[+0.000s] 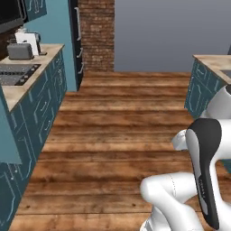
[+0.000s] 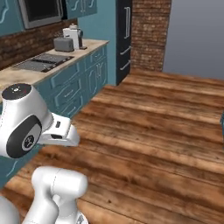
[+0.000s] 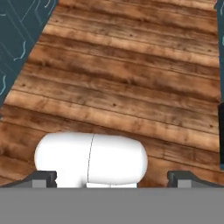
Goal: Pick up the sponge and sponge from the sink, and place them back in the cabinet, and close the cabinet doors.
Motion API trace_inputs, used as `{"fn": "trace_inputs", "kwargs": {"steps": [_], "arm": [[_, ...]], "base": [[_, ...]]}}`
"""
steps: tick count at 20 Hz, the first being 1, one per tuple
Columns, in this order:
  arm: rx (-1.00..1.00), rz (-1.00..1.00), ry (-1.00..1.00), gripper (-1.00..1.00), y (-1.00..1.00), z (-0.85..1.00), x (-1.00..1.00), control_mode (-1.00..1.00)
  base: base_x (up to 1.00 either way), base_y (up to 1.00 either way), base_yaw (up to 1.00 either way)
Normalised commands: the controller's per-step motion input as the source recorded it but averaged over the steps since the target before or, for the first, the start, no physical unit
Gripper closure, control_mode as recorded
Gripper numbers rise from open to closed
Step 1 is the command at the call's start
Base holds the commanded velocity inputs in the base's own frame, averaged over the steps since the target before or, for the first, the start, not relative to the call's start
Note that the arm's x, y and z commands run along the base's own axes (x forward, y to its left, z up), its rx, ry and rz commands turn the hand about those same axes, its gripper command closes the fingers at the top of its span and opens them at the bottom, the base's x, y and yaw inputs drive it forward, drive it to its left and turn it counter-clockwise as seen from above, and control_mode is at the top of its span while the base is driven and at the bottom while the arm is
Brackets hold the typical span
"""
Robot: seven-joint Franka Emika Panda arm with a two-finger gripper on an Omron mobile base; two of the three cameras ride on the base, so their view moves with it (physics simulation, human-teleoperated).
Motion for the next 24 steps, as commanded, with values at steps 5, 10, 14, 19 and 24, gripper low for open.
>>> {"fn": "trace_inputs", "kwargs": {"steps": [5, 10, 14, 19, 24], "arm": [[0.0, 0.0, 0.0, -1.0, 0.0, 0.0, 0.0, 1.0], [0.0, 0.0, 0.0, -1.0, 0.0, 0.0, 0.0, 1.0], [0.0, 0.0, 0.0, -1.0, 0.0, 0.0, 0.0, 1.0], [0.0, 0.0, 0.0, -1.0, 0.0, 0.0, 0.0, 1.0], [0.0, 0.0, 0.0, -1.0, 0.0, 0.0, 0.0, 1.0]], "base": [[0.16, -0.13, -0.48], [0.25, -0.07, -0.47], [0.37, -0.1, -0.45], [0.48, -0.06, -0.44], [0.6, 0.0, -0.33]]}}
